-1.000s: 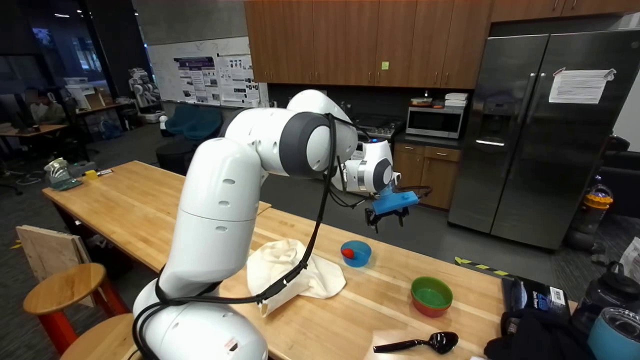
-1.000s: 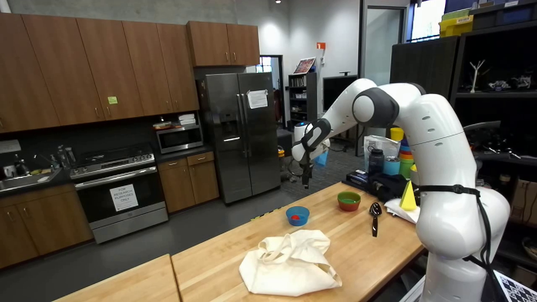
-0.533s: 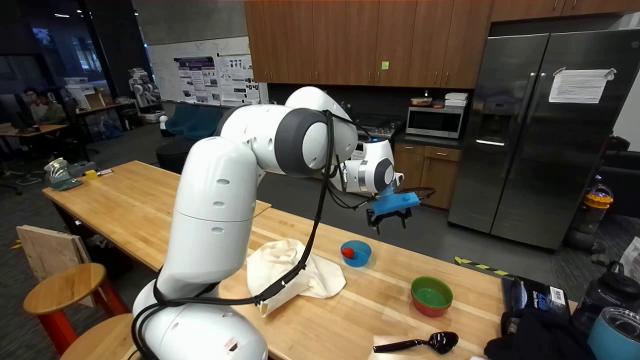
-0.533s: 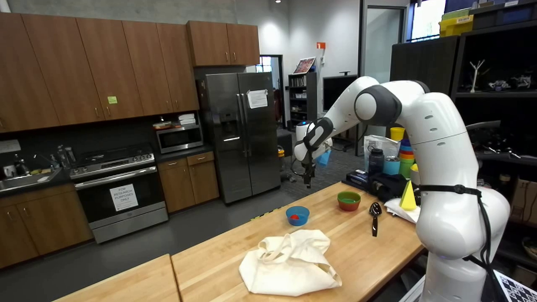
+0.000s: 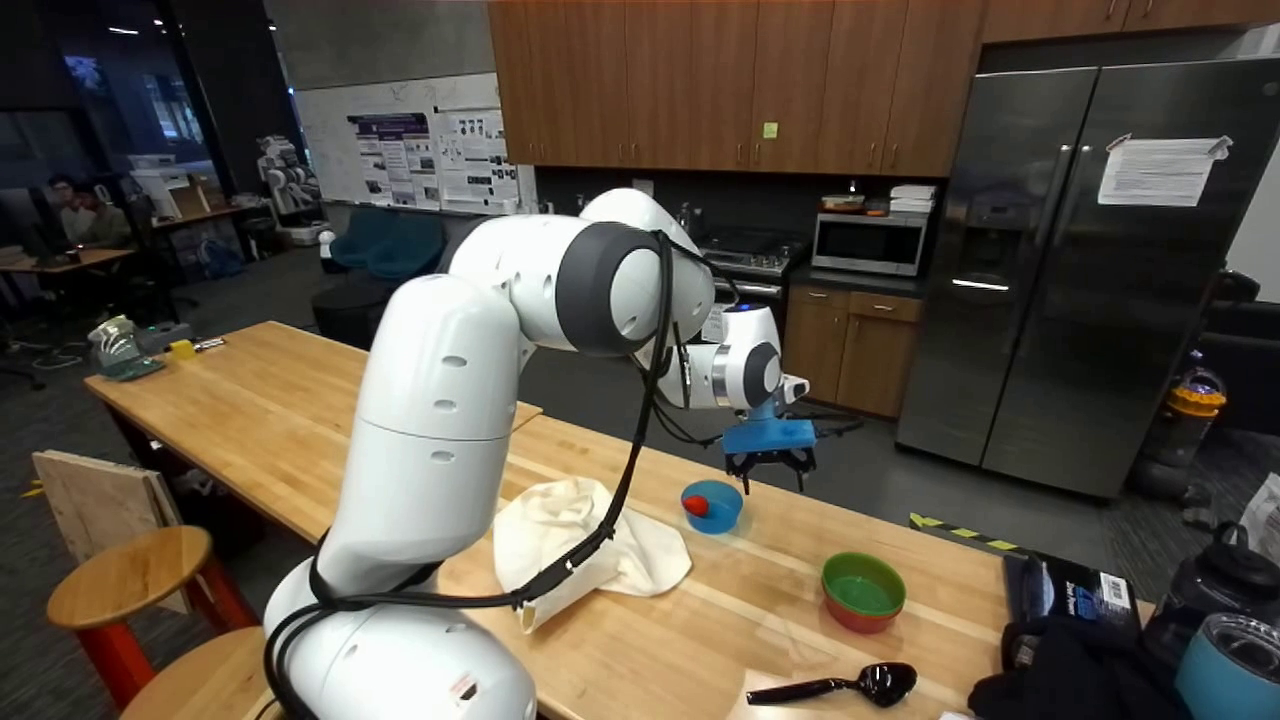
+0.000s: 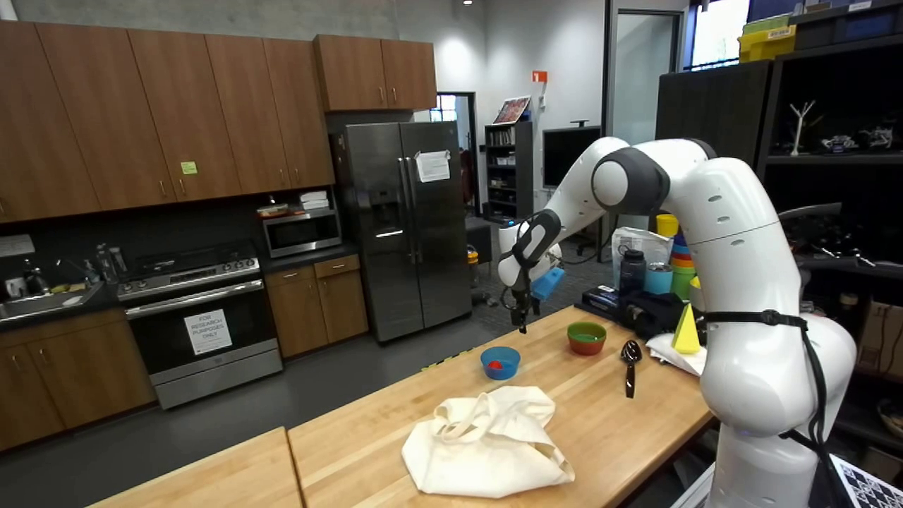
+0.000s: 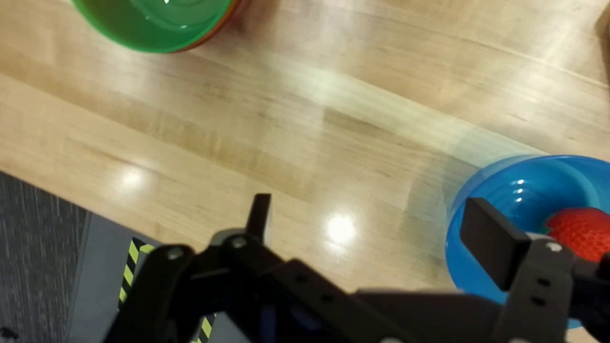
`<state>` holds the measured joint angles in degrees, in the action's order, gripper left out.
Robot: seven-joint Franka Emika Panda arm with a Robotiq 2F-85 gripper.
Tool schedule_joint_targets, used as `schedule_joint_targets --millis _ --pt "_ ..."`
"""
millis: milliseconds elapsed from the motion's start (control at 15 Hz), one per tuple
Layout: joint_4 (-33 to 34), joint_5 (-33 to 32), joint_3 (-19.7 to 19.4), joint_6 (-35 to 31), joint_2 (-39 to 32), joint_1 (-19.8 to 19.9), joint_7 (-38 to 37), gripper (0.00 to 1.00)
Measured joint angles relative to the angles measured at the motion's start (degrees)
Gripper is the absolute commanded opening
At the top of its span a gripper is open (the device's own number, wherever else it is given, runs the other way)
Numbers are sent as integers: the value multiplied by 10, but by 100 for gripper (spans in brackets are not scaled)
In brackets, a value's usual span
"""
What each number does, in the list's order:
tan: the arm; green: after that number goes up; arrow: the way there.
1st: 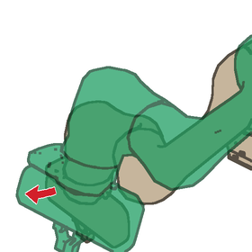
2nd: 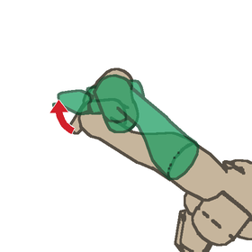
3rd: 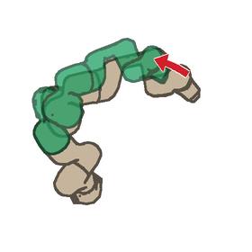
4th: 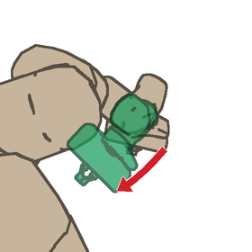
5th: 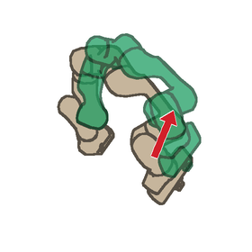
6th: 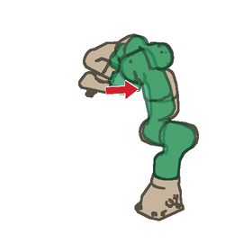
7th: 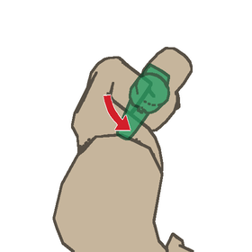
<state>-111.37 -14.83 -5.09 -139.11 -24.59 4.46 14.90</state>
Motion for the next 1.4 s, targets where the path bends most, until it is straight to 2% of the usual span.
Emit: schedule_joint_targets --millis 200,800,933,1067,1400 --pt "-28 -5 -4 -20 -4 -11 -84 100" --pt "-21 6 -4 -30 -6 -11 -97 100" --pt "-25 36 -2 -48 -4 -9 -108 100" --pt "-42 93 10 -74 2 -3 -108 100" --pt "-135 198 21 -162 17 6 -131 100"
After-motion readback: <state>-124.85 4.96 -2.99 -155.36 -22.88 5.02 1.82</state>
